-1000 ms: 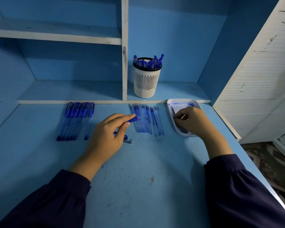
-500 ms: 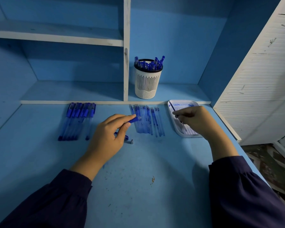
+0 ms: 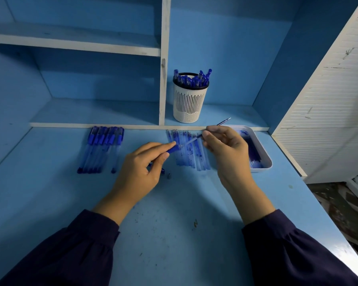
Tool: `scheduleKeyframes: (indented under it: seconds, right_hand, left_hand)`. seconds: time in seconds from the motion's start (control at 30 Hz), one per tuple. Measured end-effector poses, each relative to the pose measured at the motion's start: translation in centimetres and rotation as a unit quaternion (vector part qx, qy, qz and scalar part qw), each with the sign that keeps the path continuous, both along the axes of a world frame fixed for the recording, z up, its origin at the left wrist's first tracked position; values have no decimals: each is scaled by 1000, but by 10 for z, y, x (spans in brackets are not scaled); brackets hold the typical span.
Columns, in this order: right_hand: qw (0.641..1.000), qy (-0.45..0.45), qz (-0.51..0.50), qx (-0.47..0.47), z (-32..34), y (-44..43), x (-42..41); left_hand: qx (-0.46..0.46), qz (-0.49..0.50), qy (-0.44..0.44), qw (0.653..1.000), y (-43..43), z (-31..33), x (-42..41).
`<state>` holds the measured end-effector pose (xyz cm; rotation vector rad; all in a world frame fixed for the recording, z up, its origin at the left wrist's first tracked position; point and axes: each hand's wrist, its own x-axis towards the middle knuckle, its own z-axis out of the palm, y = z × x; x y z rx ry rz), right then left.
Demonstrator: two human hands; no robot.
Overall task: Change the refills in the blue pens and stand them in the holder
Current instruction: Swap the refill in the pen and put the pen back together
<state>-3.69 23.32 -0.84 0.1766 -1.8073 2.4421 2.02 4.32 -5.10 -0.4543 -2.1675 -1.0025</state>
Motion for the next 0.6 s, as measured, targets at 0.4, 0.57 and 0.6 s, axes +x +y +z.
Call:
scheduleKeyframes:
  seconds: [0.4, 0.57, 0.6]
  right_hand:
    - [999, -20, -1, -48, -9, -7, 2]
    - [1000, -3, -8, -26, -11, -9, 6]
    - [1000, 16, -16, -15, -10, -9, 8]
  left_hand:
    - [10, 1, -2, 1000, 0, -1, 0]
    - [12, -1, 3, 1000, -1, 0, 0]
    - [9, 1, 2, 1000, -1, 0, 0]
